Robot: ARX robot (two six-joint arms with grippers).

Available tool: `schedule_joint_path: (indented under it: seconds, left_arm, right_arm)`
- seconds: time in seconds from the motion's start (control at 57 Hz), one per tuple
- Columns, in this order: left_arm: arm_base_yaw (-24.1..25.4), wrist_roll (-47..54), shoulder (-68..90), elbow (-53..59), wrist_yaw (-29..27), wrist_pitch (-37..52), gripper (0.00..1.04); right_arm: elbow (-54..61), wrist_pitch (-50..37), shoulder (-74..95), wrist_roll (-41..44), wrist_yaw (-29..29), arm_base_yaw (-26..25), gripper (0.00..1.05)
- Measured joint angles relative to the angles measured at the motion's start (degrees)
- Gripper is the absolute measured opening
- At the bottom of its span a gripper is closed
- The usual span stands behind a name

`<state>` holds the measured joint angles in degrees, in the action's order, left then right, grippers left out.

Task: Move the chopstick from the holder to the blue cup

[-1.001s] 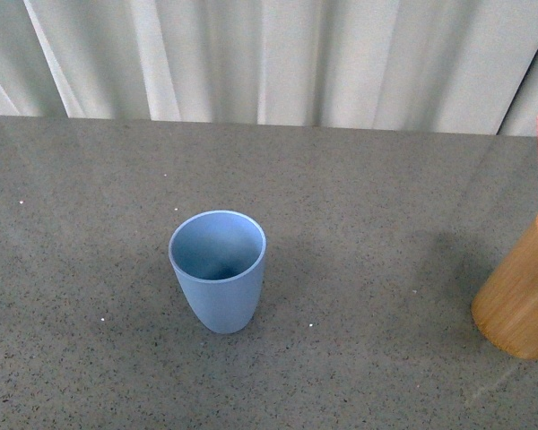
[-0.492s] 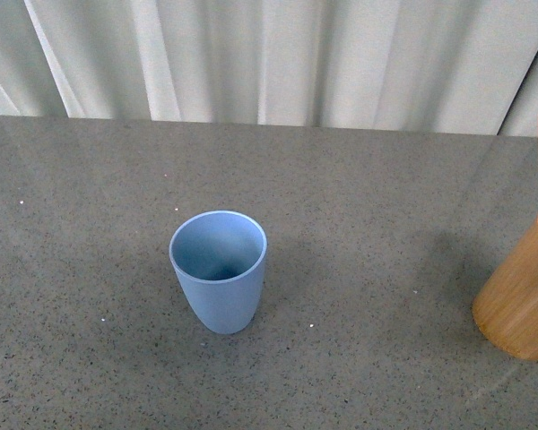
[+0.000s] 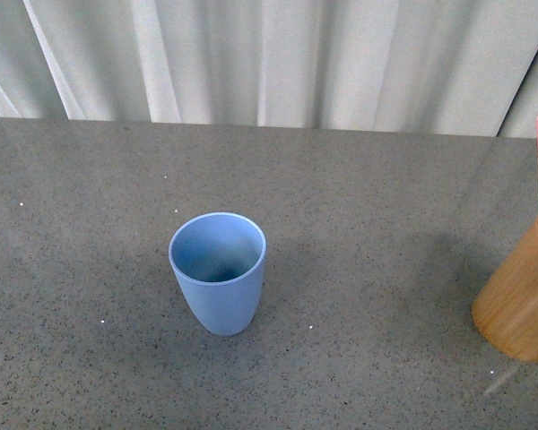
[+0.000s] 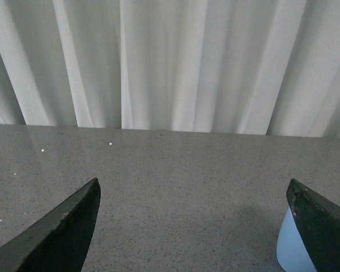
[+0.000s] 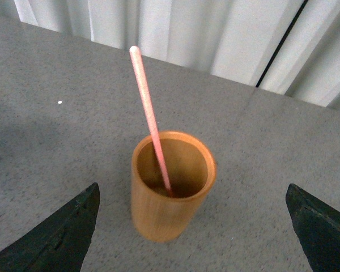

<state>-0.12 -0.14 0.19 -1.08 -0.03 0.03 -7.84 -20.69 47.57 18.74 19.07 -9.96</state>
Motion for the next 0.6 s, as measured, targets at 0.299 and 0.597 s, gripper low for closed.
schedule_joint_path:
  seconds: [0.299,0.597]
  left_arm:
    - [0.0,0.0,0.0,0.0,0.0,0.0,0.98]
    - [0.0,0.0,0.0,0.0,0.0,0.0,0.98]
  right_arm:
    - [-1.6,-24.2,25.2,-0.9,1.7,0.8,0.95]
    - [-7.5,-30.4,37.0,-2.5,-0.1,5.8,0.95]
